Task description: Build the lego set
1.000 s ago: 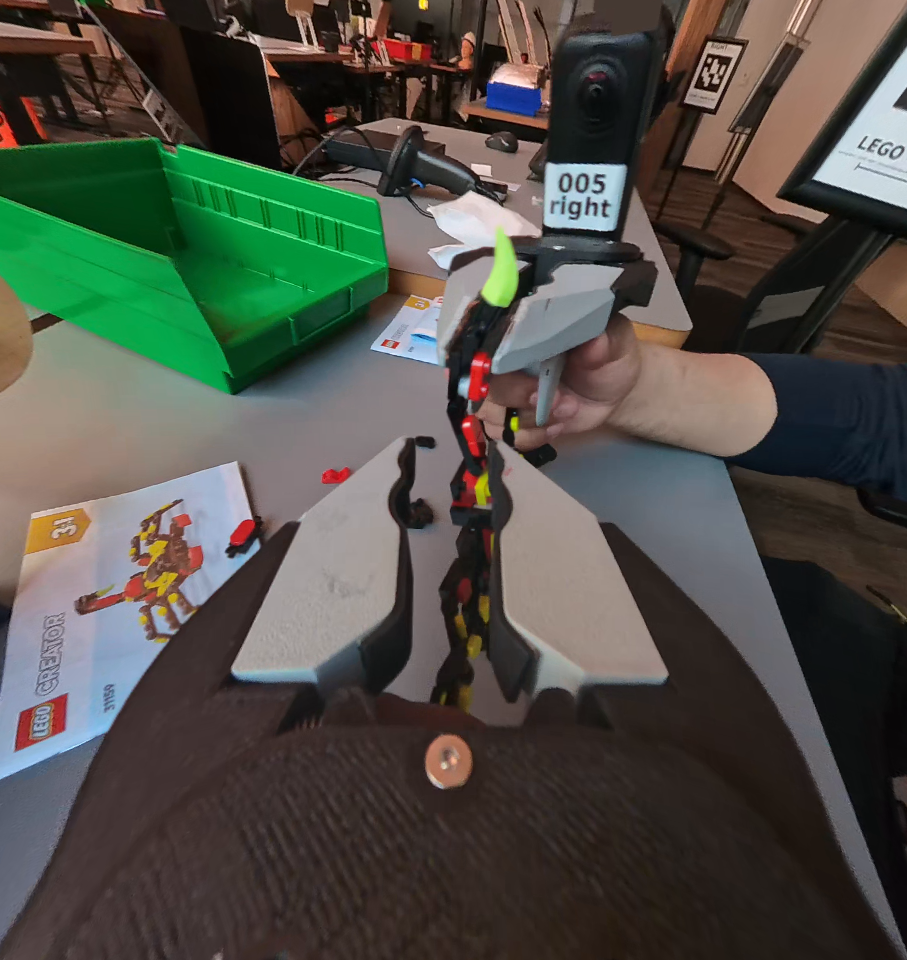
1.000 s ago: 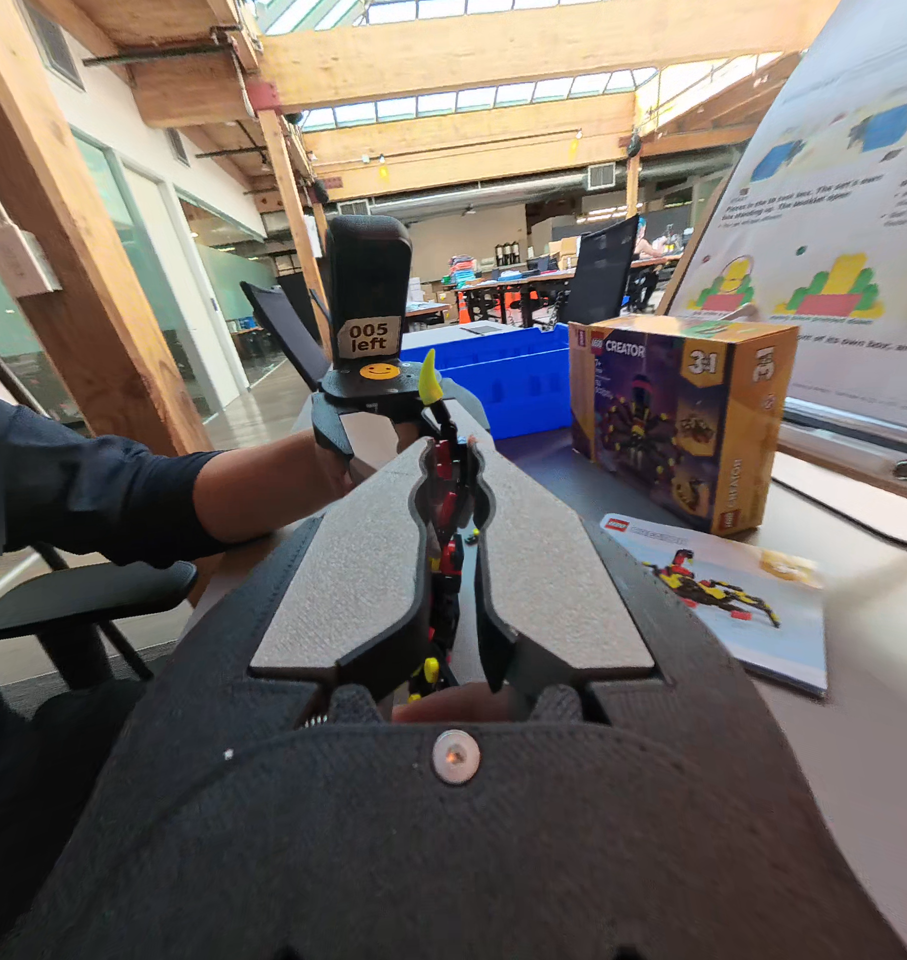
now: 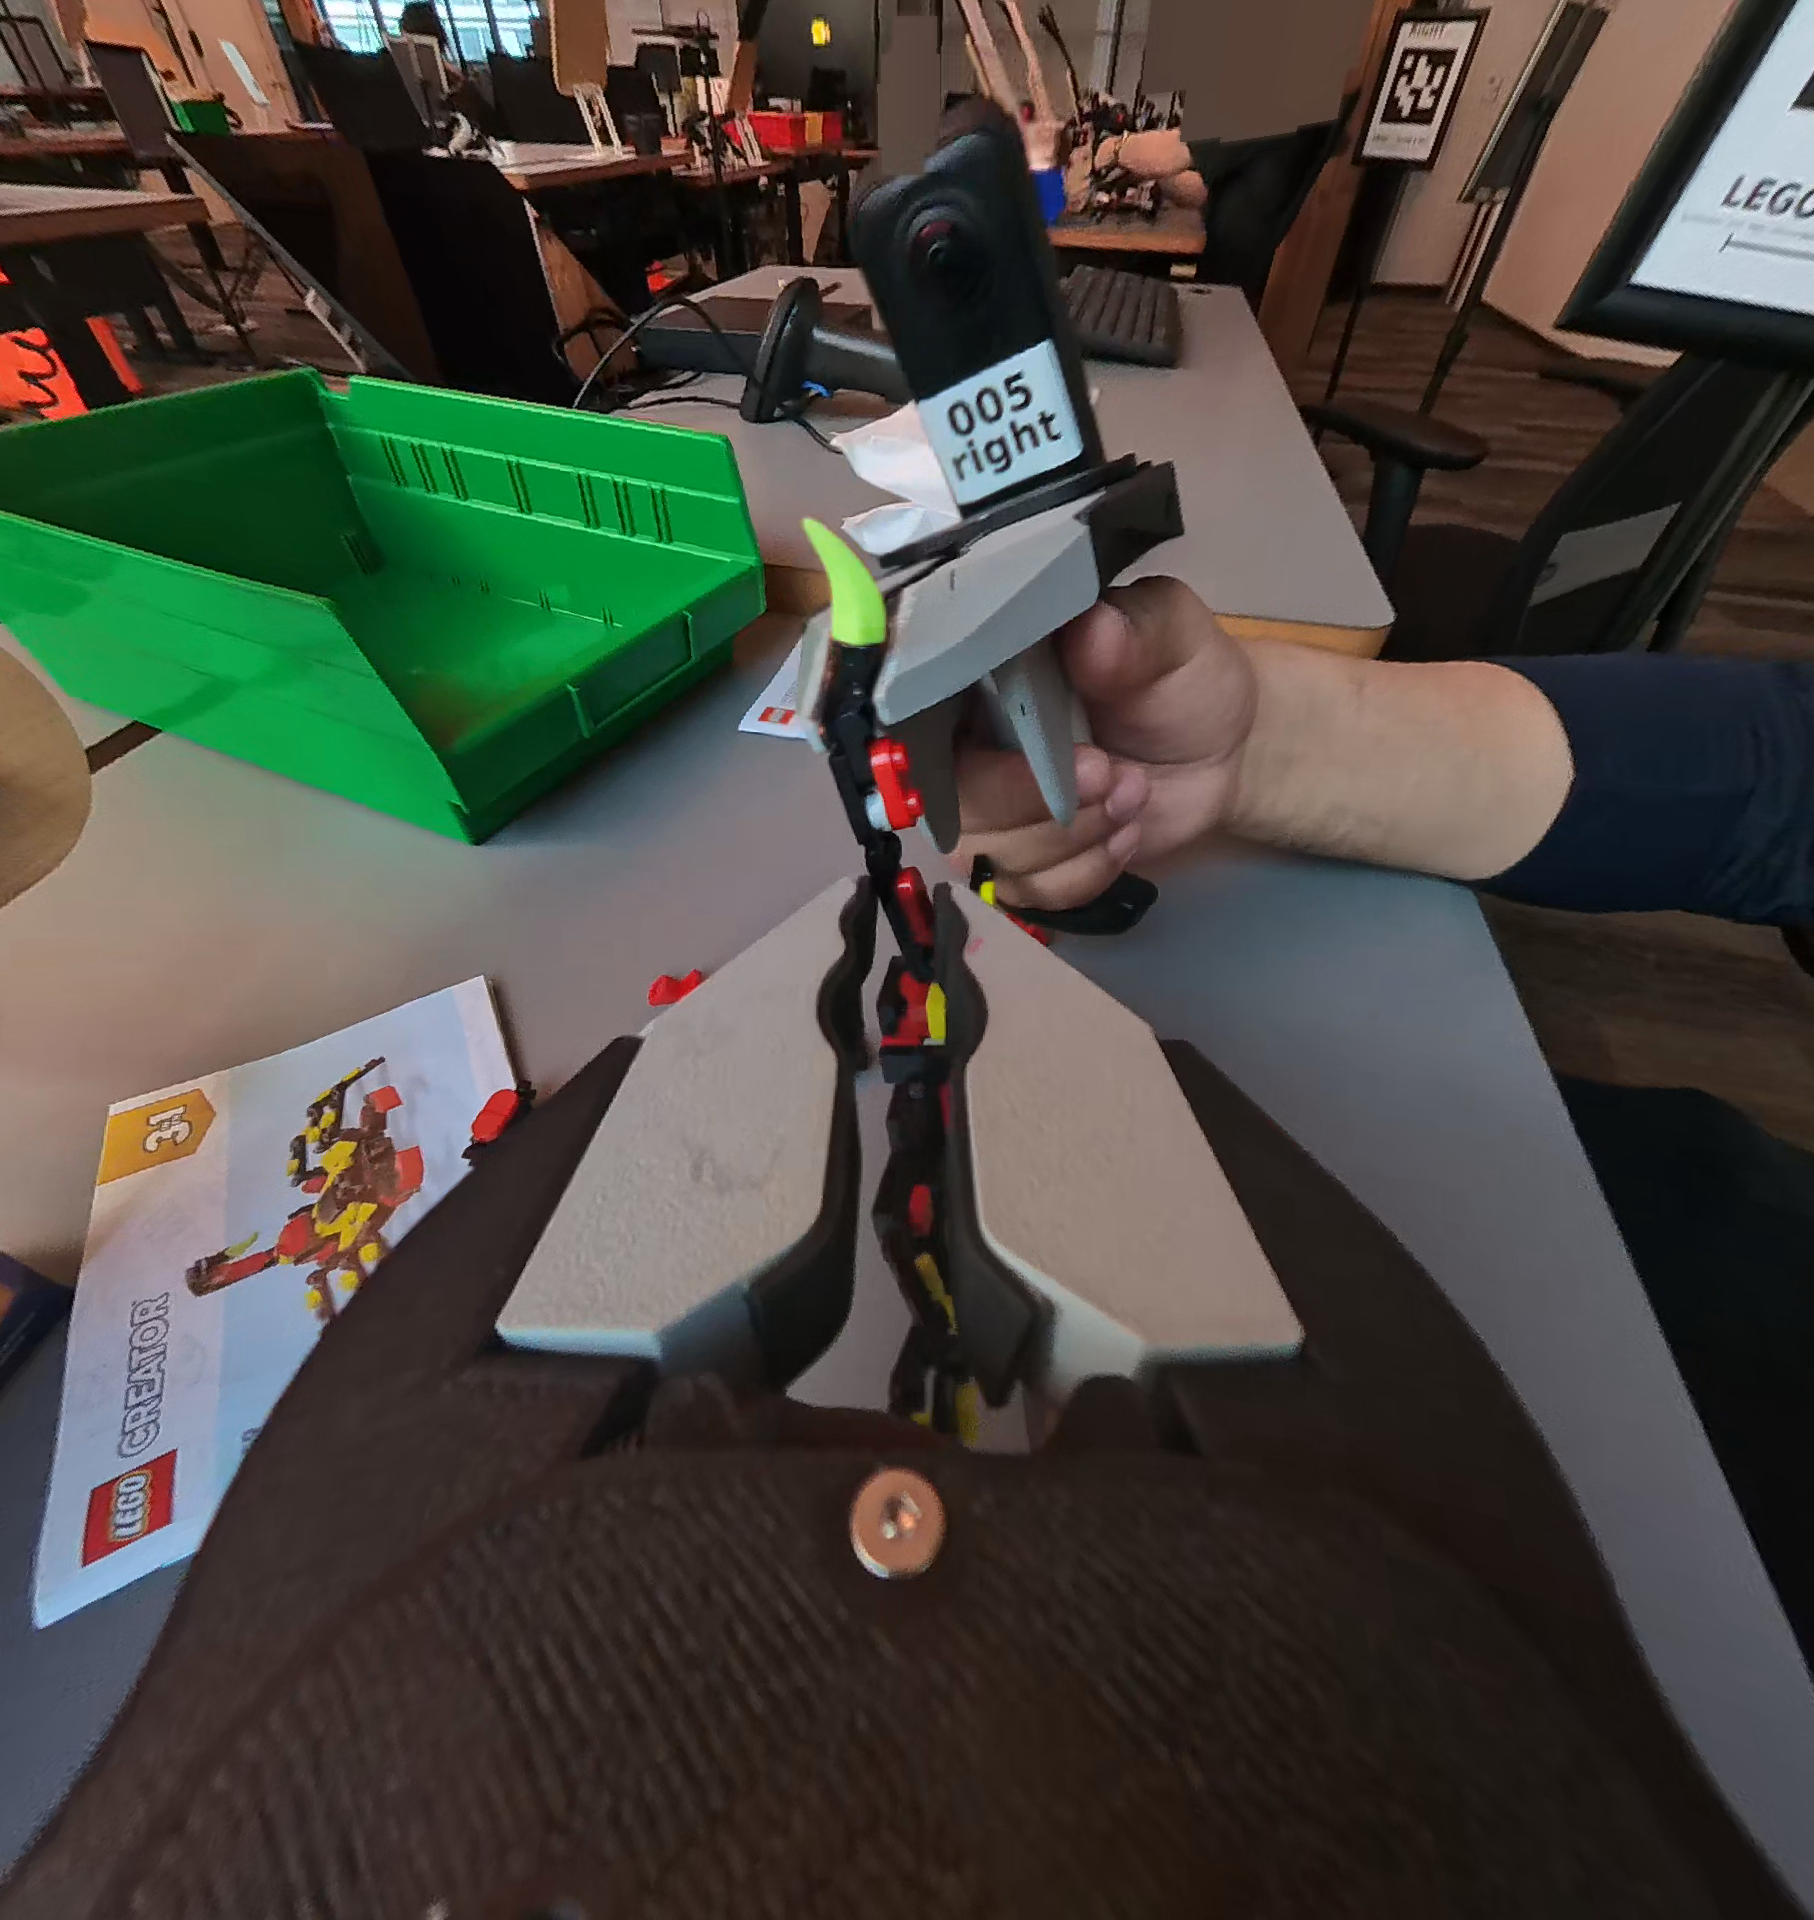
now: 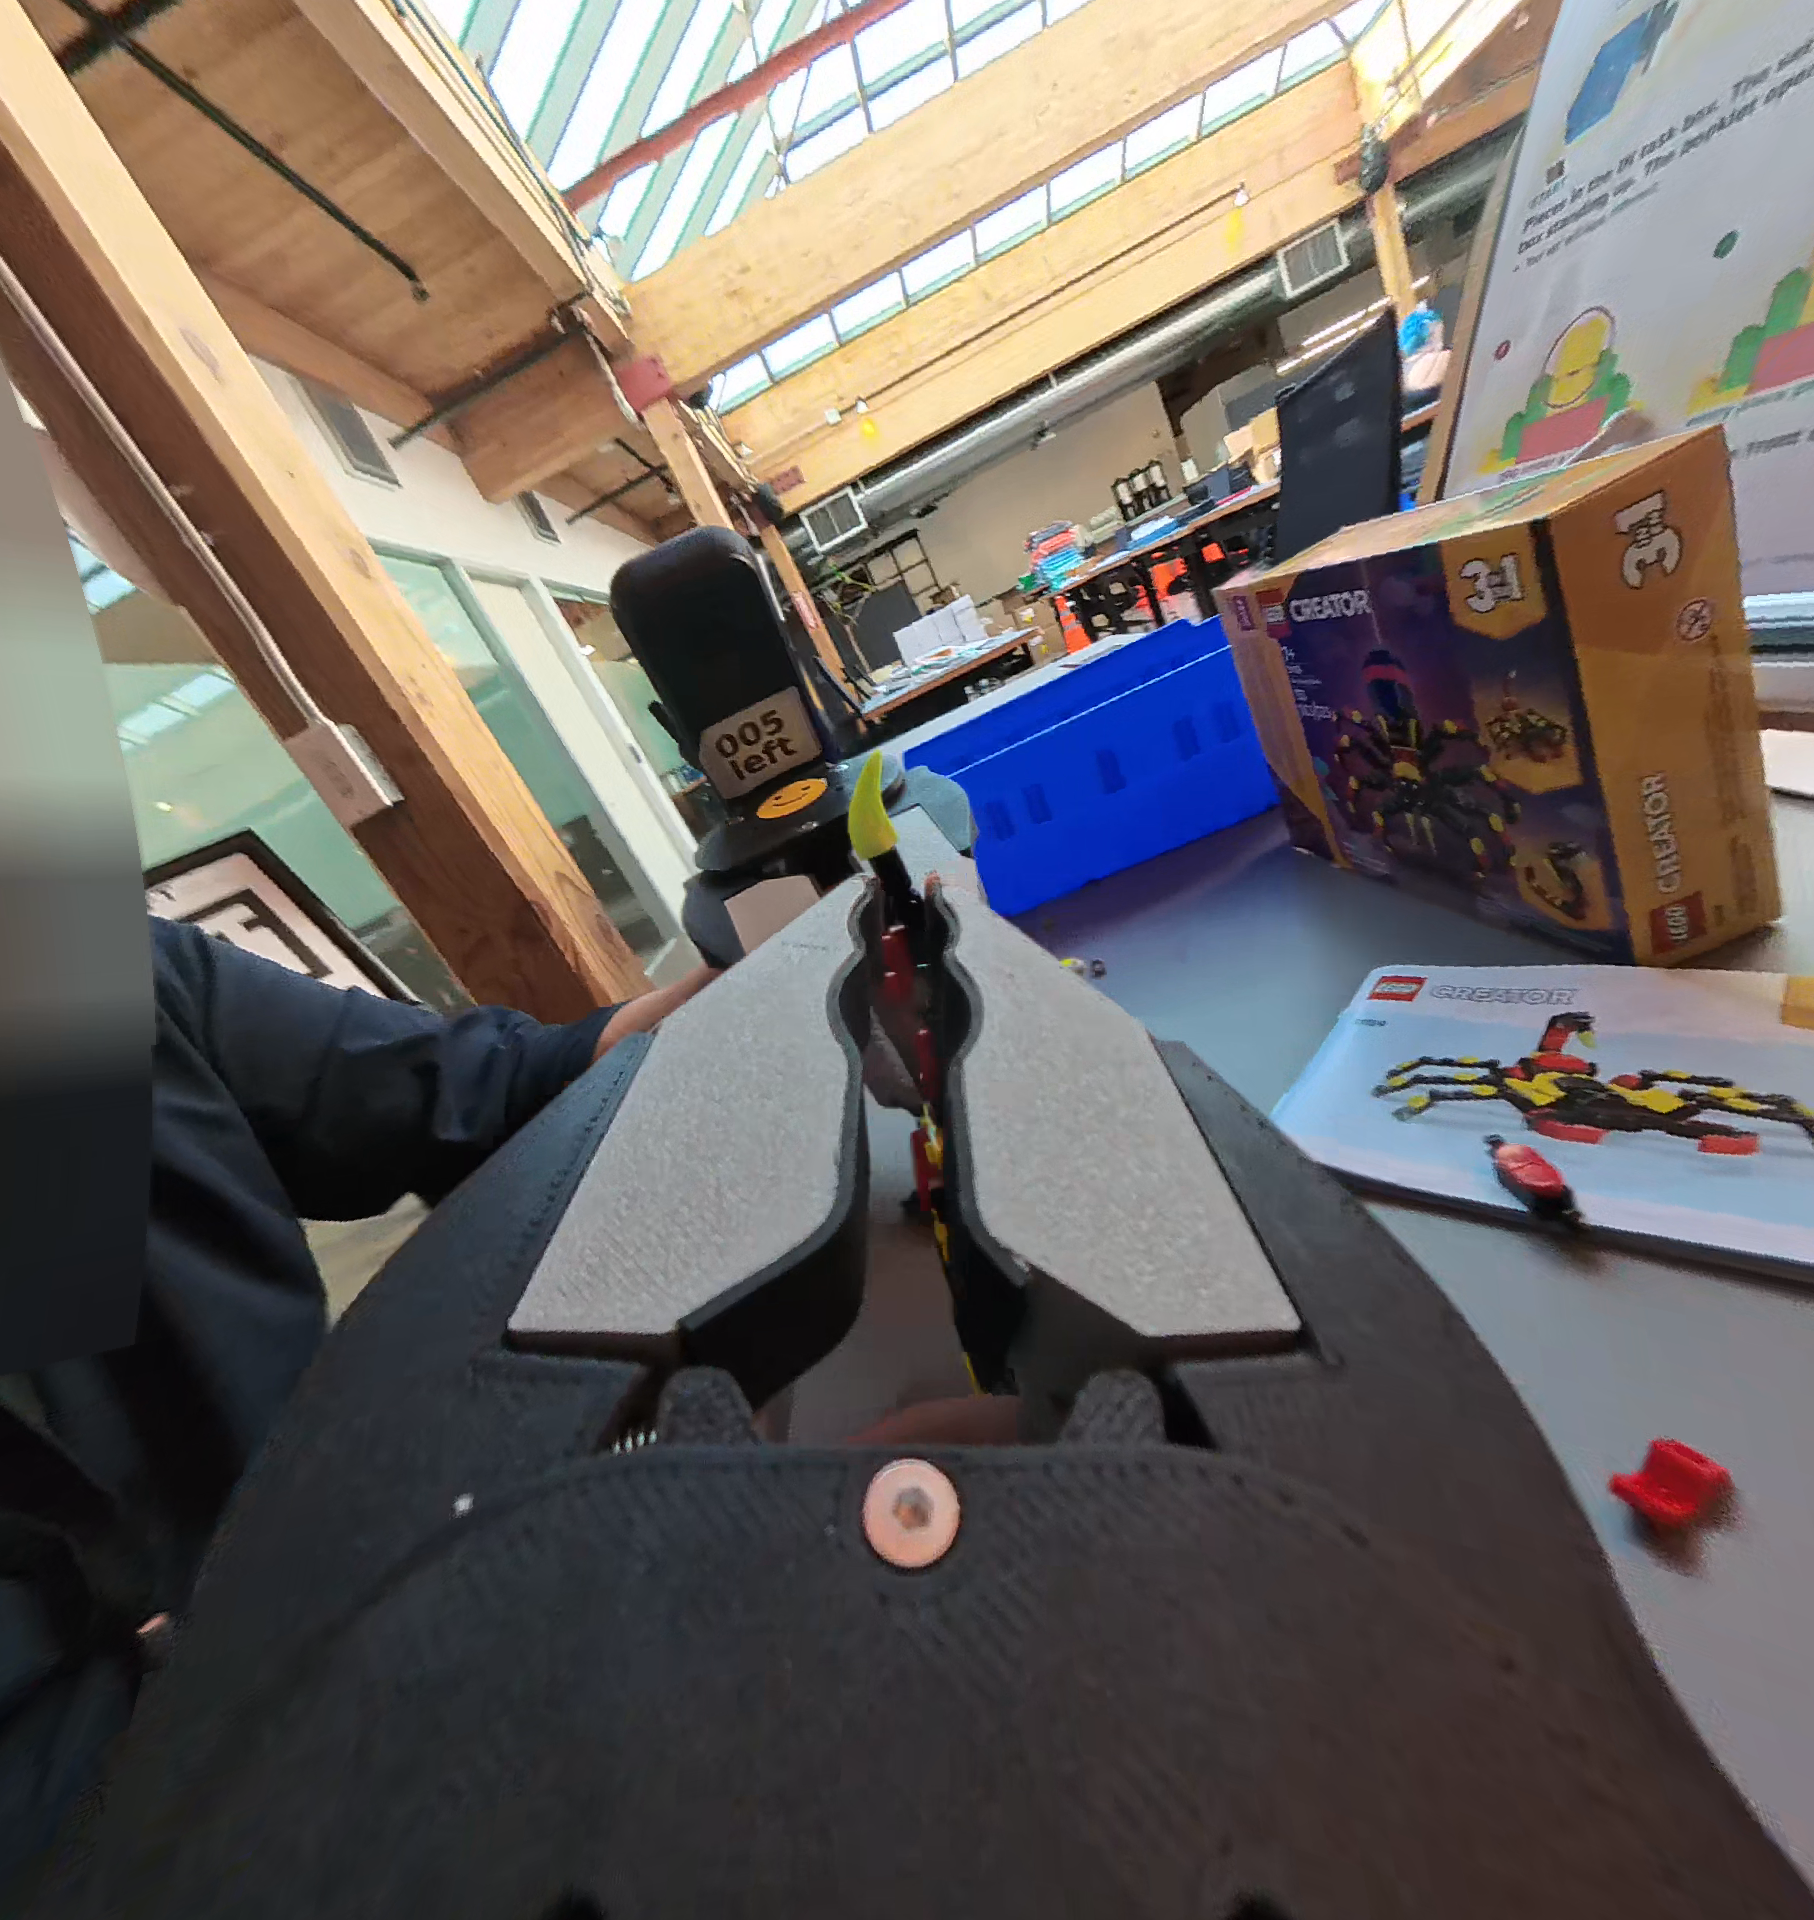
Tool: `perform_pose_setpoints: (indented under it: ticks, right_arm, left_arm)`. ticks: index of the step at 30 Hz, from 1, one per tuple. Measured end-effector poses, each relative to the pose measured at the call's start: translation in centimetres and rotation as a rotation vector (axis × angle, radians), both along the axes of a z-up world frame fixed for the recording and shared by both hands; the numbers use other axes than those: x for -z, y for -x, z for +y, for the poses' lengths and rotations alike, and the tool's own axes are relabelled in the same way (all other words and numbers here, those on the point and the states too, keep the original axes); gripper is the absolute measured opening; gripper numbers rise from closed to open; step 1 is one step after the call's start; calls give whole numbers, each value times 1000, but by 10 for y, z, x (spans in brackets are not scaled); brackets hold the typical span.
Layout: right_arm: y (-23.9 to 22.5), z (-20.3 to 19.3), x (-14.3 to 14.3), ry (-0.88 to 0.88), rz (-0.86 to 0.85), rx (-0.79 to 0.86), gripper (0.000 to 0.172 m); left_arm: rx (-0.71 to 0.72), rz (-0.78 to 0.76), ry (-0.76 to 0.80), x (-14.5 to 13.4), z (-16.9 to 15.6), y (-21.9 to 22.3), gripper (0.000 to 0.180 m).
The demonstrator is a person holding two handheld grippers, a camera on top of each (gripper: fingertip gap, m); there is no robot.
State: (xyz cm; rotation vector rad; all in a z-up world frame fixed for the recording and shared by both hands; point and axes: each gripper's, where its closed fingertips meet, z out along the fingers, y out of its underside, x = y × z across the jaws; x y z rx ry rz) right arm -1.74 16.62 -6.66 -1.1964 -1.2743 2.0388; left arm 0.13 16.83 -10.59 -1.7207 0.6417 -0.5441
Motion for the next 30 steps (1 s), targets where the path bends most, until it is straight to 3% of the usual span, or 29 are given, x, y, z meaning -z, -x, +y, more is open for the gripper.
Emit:
perform_pose_setpoints:
  ticks: [6,14,19,22,25,28,30]
  right_arm:
    - [-1,-4,1,129,-29,-102,4]
    - [-9,-1,-14,33,66,-38,12]
    - [-6,-3,-8,-50,46,0,17]
    - [-2,-4,-5,-94,46,31,4]
    - [-1,-1,-5,-79,35,43,4]
    - [0,1,-4,-29,11,28,3]
    - [2,2,-1,-35,3,46,2]
  left_arm:
    - [3,-78,-11,-11,-1,1,8]
    - [-3,-80,18,-6,1,4,4]
    - [-8,-85,25,-6,1,4,4]
    - [4,-82,21,-7,0,0,3]
    - [-7,-73,-13,-9,1,-1,6]
    - [-28,-57,-99,-20,0,-5,20]
    - [-69,-14,-105,-18,3,-2,13]
